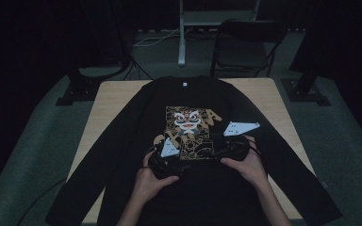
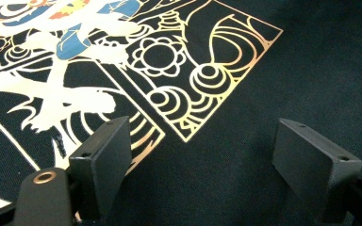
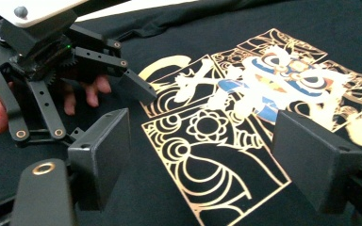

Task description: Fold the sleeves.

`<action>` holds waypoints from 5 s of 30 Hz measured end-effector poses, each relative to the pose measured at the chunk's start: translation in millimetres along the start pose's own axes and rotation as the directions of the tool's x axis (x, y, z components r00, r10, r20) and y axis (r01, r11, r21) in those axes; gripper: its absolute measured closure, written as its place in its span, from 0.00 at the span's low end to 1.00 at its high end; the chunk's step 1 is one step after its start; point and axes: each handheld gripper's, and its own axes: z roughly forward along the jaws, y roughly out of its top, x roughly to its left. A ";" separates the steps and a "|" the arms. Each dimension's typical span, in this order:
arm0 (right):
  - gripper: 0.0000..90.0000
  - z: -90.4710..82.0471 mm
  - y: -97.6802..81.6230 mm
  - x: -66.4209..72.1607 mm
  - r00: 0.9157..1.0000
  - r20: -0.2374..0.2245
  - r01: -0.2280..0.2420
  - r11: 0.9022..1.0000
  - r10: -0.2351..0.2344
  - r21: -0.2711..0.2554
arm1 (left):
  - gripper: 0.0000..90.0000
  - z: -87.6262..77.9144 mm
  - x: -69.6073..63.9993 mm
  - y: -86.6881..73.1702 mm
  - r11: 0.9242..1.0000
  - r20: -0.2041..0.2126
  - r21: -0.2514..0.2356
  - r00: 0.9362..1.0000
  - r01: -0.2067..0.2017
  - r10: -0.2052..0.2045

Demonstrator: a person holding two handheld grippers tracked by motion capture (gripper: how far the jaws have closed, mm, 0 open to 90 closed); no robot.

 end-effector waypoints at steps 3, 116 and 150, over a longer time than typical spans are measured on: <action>0.22 -2.5 2.3 0.0 1.000 0.021 0.015 1.000 -0.015 -0.003 | 0.25 0.0 0.0 0.0 1.000 0.000 0.000 1.000 0.000 0.000; 0.47 -101.9 -77.0 -105.2 0.846 0.441 -0.325 0.946 0.299 -0.017 | 0.25 -0.1 -0.2 0.0 1.000 -0.001 0.003 1.000 -0.002 0.002; 0.46 -102.8 -86.4 -131.1 0.774 0.568 -0.360 0.933 0.280 0.031 | 0.25 0.0 -0.2 0.0 1.000 -0.001 0.002 1.000 -0.002 0.002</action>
